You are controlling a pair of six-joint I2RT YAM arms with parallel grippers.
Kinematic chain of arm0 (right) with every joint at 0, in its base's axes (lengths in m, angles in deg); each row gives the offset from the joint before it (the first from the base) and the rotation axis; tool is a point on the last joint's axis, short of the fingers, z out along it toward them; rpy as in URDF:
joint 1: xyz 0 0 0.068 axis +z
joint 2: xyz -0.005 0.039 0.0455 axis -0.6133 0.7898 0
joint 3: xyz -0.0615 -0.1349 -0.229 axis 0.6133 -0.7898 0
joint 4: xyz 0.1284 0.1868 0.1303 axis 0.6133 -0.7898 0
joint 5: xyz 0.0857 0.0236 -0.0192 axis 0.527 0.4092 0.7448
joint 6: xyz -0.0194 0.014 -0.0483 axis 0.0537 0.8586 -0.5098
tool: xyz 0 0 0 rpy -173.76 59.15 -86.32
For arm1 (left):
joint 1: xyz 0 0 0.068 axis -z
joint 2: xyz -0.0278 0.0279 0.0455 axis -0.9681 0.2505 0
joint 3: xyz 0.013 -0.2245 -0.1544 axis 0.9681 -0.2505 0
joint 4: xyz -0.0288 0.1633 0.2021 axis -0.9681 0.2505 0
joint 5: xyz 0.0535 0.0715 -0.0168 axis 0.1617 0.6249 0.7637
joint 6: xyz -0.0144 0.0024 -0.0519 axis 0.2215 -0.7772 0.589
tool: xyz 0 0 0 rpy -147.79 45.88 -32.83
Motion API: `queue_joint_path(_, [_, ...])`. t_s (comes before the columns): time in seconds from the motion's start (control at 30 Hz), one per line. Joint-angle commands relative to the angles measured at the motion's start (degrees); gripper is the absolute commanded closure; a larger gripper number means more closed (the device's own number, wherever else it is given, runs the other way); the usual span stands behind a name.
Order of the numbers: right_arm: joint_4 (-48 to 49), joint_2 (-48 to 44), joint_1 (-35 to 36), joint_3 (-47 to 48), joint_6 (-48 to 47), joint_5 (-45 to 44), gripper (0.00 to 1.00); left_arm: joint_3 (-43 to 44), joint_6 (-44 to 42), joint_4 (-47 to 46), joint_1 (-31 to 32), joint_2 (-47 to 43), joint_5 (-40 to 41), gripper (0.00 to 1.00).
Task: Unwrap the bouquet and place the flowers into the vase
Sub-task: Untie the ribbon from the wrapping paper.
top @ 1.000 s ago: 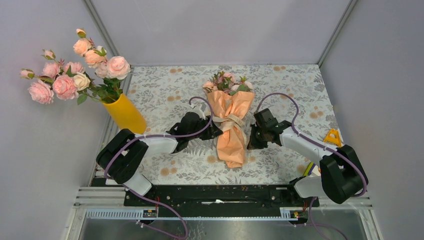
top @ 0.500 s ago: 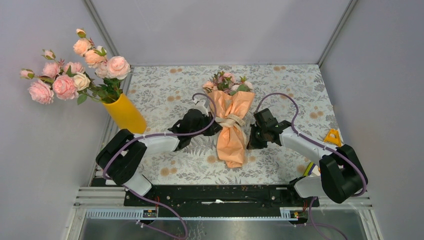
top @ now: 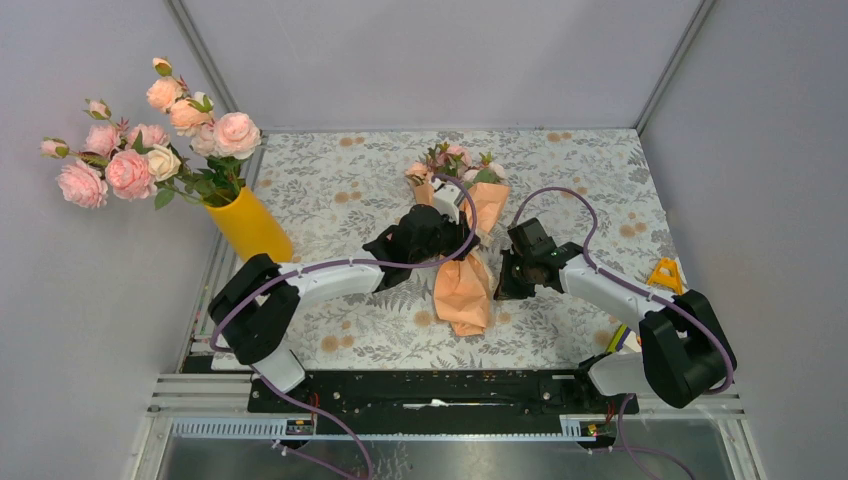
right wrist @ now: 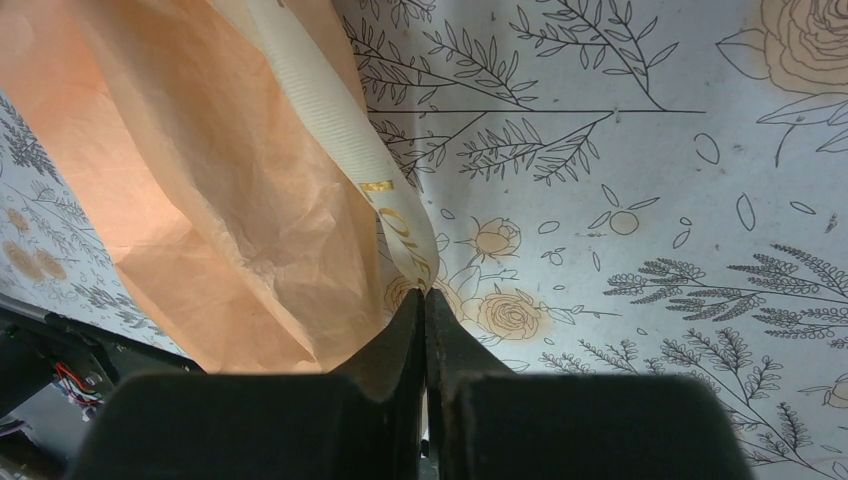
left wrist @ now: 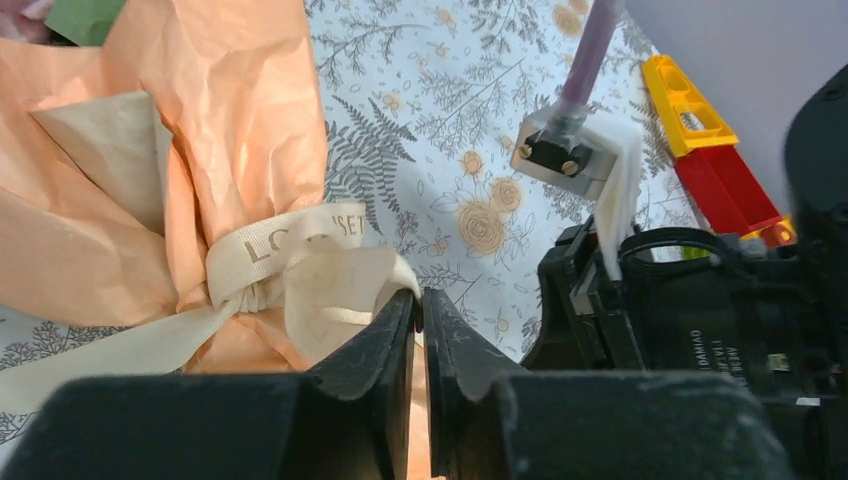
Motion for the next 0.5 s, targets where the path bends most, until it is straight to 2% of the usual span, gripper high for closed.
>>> queue_joint_path(0.0, [0.47,-2.09,-0.36,-0.68,0.66,0.21,1.0,1.85,-2.58,-2.83,0.44,1.07,-2.38,0.84])
queue_joint_path(0.03, [0.52,-2.21,-0.4,-0.79,0.68,0.17,1.0,1.49,-3.39,-3.47,0.45,0.5,-3.28,0.75])
queue_joint_path(0.13, [0.47,-2.41,-0.36,-0.86,0.82,0.21,1.0,0.9,-5.77,-3.74,0.41,-2.37,-4.61,0.37])
queue_joint_path(0.2, [0.5,-2.35,-0.36,-0.91,0.8,0.17,1.0,0.51,-7.48,-2.15,0.36,-5.01,-3.7,0.25])
queue_joint_path(0.27, [0.47,-2.54,-0.4,-0.92,0.91,0.21,1.0,-0.64,-8.97,-0.75,0.04,-8.63,-2.28,0.19])
queue_joint_path(0.47, [0.5,-3.02,-0.36,-1.06,0.93,0.21,1.0,-9.61,-10.56,-0.73,-2.98,-20.72,0.43,0.11])
